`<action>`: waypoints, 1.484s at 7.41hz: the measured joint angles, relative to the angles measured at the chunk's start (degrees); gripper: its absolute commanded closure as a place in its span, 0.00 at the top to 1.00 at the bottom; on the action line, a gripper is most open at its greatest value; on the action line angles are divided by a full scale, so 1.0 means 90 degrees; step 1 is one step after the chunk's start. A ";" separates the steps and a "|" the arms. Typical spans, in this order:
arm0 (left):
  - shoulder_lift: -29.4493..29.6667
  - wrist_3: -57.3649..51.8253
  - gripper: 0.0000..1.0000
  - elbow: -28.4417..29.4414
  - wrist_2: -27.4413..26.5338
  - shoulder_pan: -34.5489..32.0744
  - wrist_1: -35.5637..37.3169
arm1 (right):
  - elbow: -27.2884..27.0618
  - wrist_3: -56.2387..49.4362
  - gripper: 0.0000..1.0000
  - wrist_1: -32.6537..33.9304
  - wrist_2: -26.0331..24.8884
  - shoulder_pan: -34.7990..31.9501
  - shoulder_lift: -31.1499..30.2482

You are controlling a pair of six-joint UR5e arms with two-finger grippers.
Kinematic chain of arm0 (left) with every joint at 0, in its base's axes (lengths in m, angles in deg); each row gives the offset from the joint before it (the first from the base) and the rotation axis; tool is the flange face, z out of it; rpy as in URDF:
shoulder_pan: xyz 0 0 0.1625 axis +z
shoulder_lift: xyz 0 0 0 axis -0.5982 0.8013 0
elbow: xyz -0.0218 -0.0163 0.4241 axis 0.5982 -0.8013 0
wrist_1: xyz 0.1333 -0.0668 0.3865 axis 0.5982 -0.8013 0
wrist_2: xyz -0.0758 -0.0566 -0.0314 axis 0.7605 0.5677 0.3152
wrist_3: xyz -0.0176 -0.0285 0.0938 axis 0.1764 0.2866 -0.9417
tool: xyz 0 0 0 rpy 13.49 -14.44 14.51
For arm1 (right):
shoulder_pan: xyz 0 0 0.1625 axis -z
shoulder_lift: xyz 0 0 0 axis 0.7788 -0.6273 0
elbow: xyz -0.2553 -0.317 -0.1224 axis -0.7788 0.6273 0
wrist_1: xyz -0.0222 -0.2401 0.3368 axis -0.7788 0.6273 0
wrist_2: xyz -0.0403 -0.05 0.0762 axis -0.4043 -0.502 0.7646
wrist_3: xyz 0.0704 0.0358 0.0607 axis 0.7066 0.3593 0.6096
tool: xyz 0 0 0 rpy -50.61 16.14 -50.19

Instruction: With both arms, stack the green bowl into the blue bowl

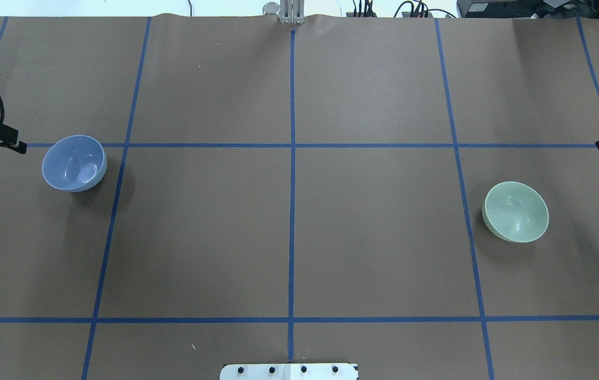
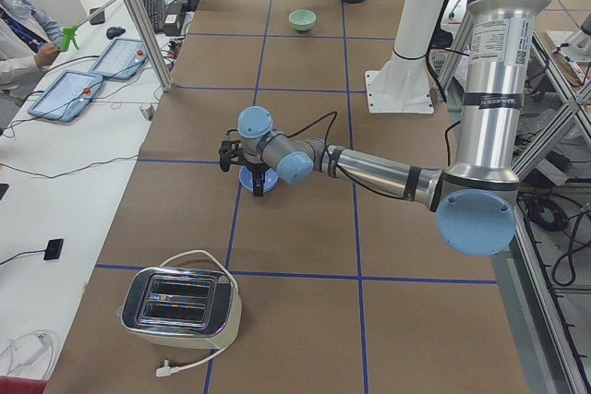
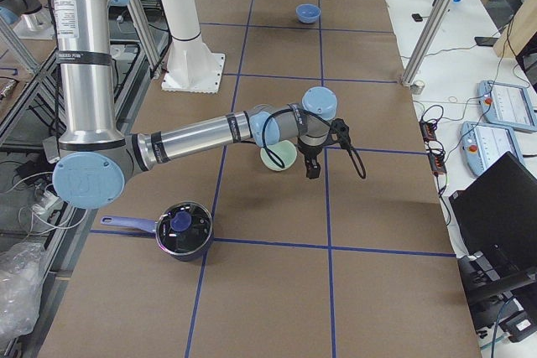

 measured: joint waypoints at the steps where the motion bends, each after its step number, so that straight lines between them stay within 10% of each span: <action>1: 0.0087 0.0036 1.00 0.0321 -0.0016 0.0018 -0.0308 | 0.0101 0.0495 0.99 -0.0551 -0.0113 0.0288 -0.0022; 11: 0.0419 0.0281 0.76 0.0907 -0.0120 0.0602 -0.0735 | 0.0822 0.2194 0.90 -0.3530 -0.0635 0.1851 -0.0587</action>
